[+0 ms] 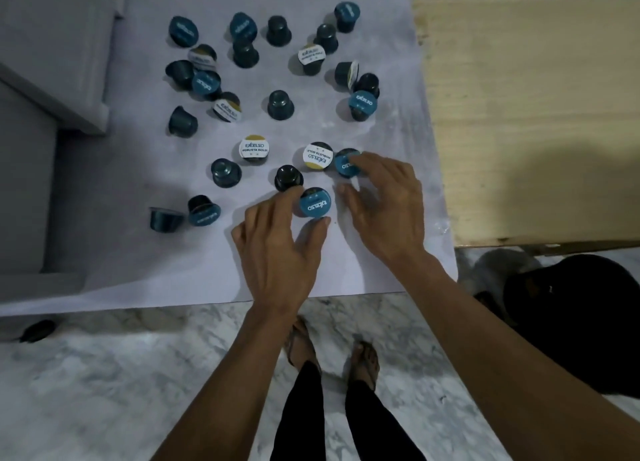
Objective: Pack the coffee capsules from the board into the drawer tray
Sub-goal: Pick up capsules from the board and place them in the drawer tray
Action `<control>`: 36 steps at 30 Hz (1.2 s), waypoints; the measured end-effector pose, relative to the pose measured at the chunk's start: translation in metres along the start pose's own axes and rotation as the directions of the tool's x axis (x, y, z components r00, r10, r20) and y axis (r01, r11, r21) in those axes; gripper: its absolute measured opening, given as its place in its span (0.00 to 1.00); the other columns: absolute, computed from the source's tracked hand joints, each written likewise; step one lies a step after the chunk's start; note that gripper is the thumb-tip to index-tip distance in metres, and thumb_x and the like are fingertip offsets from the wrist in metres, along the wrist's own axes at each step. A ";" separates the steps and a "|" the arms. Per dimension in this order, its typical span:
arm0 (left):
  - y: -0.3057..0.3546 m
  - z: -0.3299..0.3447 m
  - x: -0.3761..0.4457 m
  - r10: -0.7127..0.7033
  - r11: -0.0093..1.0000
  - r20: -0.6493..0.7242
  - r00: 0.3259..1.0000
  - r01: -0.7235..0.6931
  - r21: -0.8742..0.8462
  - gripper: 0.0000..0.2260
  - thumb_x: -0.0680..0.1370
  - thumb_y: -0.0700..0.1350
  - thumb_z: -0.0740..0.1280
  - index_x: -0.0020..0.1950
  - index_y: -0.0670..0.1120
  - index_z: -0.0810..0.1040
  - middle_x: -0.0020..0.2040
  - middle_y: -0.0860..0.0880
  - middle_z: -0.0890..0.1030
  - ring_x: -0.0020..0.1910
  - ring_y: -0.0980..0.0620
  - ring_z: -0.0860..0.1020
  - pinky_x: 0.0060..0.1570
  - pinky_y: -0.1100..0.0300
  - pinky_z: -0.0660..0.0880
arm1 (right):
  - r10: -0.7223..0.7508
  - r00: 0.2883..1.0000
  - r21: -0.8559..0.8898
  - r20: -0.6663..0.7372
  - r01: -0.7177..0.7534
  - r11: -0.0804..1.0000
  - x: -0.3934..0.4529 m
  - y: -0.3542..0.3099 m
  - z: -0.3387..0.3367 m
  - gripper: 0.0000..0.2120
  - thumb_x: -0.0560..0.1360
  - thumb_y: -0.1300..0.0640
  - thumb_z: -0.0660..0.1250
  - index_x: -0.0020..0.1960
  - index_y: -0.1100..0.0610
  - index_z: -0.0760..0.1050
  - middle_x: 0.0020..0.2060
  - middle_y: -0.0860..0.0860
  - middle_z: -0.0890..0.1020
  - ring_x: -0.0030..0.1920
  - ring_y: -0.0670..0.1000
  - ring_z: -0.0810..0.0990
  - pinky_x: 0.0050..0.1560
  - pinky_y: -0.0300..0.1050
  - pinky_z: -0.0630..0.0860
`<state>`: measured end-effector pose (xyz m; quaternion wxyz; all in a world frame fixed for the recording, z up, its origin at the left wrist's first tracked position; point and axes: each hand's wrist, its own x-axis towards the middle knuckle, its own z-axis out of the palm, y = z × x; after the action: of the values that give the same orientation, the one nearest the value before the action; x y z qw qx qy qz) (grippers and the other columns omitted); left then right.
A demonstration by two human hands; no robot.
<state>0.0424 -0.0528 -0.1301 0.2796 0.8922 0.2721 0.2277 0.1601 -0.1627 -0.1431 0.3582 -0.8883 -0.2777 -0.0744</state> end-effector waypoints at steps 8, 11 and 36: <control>-0.002 0.009 0.006 0.080 0.997 -0.063 0.995 -0.080 0.012 0.11 0.76 0.51 0.72 0.57 0.50 0.80 0.50 0.54 0.82 0.52 0.49 0.77 0.50 0.51 0.68 | -0.012 0.995 0.080 -0.097 0.019 0.997 0.000 0.004 0.005 0.11 0.75 0.54 0.70 0.55 0.56 0.81 0.51 0.49 0.84 0.53 0.55 0.79 0.47 0.57 0.77; -0.003 0.009 0.004 0.082 0.997 -0.070 0.994 -0.082 -0.007 0.11 0.75 0.50 0.72 0.57 0.50 0.81 0.49 0.54 0.83 0.51 0.50 0.77 0.50 0.53 0.68 | -0.029 0.991 0.086 -0.134 0.041 0.995 -0.003 0.004 0.003 0.10 0.74 0.56 0.72 0.53 0.58 0.82 0.47 0.51 0.85 0.49 0.55 0.79 0.46 0.55 0.78; 0.024 -0.301 -0.028 -0.145 0.978 -0.255 0.956 0.099 -0.185 0.13 0.71 0.45 0.75 0.54 0.53 0.80 0.48 0.66 0.78 0.48 0.66 0.75 0.48 0.74 0.70 | -0.128 0.991 0.381 -0.038 0.132 0.915 -0.012 -0.233 -0.122 0.13 0.67 0.56 0.79 0.49 0.54 0.83 0.39 0.46 0.81 0.38 0.45 0.78 0.40 0.34 0.73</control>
<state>-0.1377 0.0264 0.1011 0.3290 0.8075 0.3418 0.3504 0.0310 -0.1132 0.0817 0.5206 -0.7804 -0.3431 -0.0478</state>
